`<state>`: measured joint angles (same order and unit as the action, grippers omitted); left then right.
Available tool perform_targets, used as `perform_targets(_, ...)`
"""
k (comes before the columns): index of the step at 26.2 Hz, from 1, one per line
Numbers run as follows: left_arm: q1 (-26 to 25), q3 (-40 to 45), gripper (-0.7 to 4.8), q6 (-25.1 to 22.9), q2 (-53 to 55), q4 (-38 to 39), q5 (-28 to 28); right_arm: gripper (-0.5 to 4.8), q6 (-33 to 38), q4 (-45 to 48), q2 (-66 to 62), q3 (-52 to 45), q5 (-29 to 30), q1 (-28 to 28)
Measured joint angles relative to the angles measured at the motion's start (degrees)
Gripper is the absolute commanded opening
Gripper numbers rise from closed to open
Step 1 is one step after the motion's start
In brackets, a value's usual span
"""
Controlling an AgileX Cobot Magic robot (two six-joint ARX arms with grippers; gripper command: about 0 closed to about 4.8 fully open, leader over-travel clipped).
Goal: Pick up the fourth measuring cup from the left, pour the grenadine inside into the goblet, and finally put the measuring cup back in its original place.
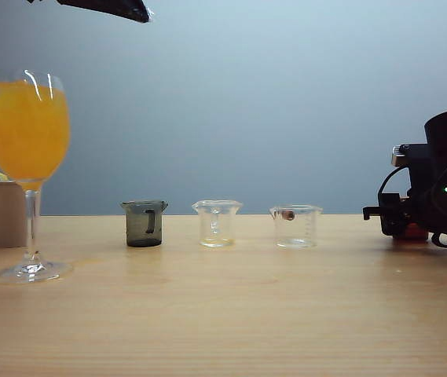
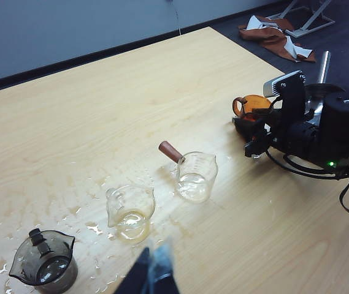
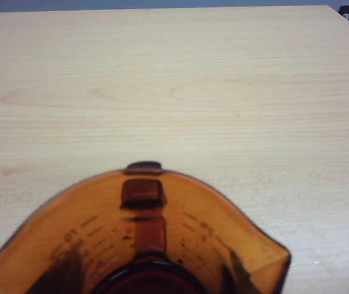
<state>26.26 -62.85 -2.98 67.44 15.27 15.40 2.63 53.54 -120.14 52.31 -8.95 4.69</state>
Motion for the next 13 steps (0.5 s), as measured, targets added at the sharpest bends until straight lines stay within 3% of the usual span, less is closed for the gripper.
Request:
perform_targets(9, 0.0, 0.0, -0.04, 0.0, 0.0, 0.0, 0.0, 2.41, 0.0, -1.4, 7.6, -0.1, 4.0, 0.1)
perform_targets(13, 0.0, 0.0, -0.04, 0.0, 0.0, 0.0, 0.0, 2.41, 0.0, -6.5, 10.4, -0.2, 4.7, 0.6)
